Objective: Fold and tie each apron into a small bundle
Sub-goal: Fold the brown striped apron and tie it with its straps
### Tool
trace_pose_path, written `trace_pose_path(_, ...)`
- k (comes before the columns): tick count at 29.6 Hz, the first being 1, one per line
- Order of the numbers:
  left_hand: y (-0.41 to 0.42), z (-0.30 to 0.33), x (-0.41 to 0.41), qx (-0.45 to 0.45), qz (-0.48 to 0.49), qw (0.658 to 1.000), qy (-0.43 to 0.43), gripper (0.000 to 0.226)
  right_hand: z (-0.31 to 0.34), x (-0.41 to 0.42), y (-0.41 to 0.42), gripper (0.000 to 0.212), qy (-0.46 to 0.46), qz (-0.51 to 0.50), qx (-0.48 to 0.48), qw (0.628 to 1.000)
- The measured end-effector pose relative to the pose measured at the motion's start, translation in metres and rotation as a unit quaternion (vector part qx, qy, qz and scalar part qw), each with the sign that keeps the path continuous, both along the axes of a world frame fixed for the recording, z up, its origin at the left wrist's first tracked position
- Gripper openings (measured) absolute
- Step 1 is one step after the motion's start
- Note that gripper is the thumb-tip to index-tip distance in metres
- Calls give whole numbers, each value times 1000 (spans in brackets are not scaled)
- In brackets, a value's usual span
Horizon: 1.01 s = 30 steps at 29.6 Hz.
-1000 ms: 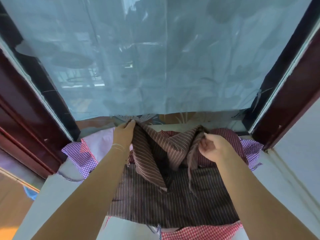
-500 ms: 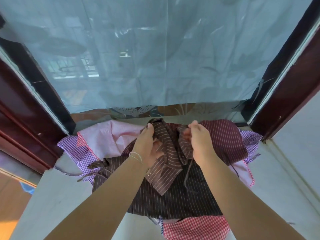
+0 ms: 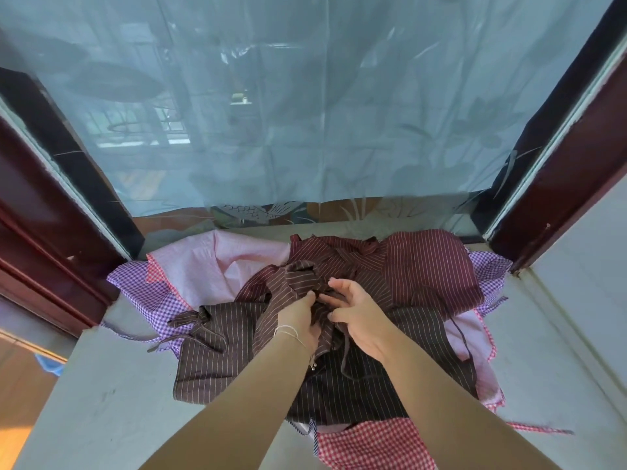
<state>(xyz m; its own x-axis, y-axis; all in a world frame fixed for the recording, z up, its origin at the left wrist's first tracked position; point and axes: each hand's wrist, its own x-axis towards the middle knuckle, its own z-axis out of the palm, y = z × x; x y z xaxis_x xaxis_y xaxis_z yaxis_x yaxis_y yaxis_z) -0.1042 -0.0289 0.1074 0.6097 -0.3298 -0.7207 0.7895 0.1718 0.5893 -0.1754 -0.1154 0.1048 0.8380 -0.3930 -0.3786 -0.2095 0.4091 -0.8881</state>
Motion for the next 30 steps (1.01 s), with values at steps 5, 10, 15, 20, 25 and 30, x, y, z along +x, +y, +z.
trace_pose_path(5,-6,4,4,10,8,999,-43,13,-14,-9,7,24,79,-73,-67,992)
trace_pose_path(10,-2,6,2,41,-194,966,-164,16,-9,-13,0,10,80,-111,-11,991)
trace_pose_path(15,3,0,6,140,-346,879,-297,38,-3,-15,-13,10,58,-148,116,980)
trace_pose_path(20,12,13,6,227,-402,812,-356,39,14,-18,-28,15,64,-176,42,981)
trace_pose_path(25,14,58,10,120,-307,832,-446,41,47,-16,-47,14,90,-137,-187,969)
trace_pose_path(30,16,102,12,231,-439,644,-583,28,79,-14,-34,9,34,-48,-201,978)
